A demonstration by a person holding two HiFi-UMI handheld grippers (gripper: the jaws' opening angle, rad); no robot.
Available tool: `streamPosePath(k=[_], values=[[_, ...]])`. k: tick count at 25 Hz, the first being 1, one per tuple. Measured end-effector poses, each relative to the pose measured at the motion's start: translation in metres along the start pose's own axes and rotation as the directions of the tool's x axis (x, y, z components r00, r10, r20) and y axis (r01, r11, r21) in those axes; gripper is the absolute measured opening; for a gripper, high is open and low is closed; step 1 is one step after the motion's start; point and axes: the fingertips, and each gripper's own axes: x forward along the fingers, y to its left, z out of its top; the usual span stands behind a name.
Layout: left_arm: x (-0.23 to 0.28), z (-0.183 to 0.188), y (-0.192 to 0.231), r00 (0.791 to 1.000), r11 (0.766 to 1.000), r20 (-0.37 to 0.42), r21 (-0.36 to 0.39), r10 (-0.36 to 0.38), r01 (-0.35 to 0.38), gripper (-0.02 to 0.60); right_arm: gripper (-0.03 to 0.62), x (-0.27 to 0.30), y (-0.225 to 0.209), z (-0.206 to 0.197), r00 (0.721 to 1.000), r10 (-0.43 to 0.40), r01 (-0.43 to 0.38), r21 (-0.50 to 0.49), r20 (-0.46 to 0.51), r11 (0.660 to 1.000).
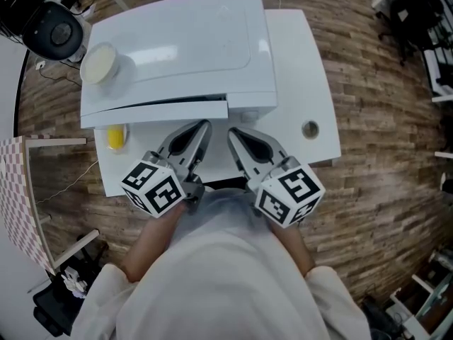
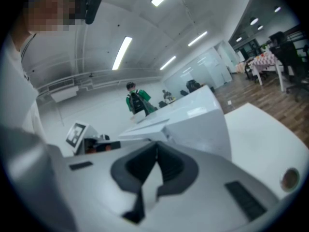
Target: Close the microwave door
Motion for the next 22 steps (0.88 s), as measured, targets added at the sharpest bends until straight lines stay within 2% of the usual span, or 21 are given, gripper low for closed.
streamPosePath(k=[12, 16, 18, 22], values=[[0.012, 0.007, 0.005, 1.000, 0.998, 0.027, -0.070, 0.003, -0.001, 0.012, 0.023, -0.002, -0.004, 0.003, 1.000, -0.016, 0.016, 0.008, 0.006, 1.000], [0.019, 0.005, 0.001, 0.999, 0.997, 0.012, -0.065, -0.036, 0.037, 0.012, 0.023, -0.008, -0.005, 0.006, 1.000, -0.011, 0.011, -0.001, 0.016, 1.000], [0.019, 0.005, -0.002, 0.998, 0.996, 0.022, -0.072, -0.053, 0.054, 0.012, 0.023, -0.012, -0.008, 0.008, 1.000, -0.007, 0.008, -0.033, 0.011, 0.999], [0.012, 0.003, -0.008, 0.997, 0.995, 0.038, -0.083, -0.061, 0.064, 0.012, 0.023, -0.023, -0.011, 0.012, 0.999, -0.037, 0.037, -0.157, 0.000, 0.987]])
